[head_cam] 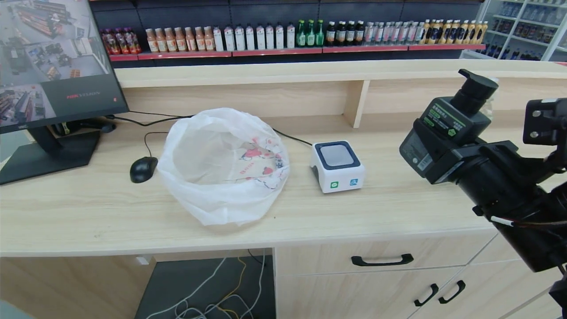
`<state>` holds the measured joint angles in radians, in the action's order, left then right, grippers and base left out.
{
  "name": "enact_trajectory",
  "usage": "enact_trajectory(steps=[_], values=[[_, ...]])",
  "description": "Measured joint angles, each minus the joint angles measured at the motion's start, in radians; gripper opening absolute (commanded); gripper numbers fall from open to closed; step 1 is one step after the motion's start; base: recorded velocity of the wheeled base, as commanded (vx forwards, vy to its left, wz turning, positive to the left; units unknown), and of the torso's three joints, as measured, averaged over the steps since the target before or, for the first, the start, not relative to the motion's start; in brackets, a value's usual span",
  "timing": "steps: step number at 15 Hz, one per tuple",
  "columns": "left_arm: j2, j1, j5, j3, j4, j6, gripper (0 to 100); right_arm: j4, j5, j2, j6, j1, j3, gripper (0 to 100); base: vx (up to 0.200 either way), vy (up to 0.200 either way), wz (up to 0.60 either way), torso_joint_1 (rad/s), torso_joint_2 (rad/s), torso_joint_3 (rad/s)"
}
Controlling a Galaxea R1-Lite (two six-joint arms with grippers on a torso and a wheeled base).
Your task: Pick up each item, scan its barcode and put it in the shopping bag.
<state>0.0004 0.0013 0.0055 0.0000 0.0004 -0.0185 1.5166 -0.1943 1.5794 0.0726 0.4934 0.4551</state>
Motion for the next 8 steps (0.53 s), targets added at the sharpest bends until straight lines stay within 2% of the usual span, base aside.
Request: enact_trajectory(steps=[8], values=[[0.0,0.0,0.0,0.0,0.0,0.002,100,0.036,-0.005,-0.004,0.091,0.003,-0.02,0,0.0,0.0,0.0,0.0,0.0,0.0]])
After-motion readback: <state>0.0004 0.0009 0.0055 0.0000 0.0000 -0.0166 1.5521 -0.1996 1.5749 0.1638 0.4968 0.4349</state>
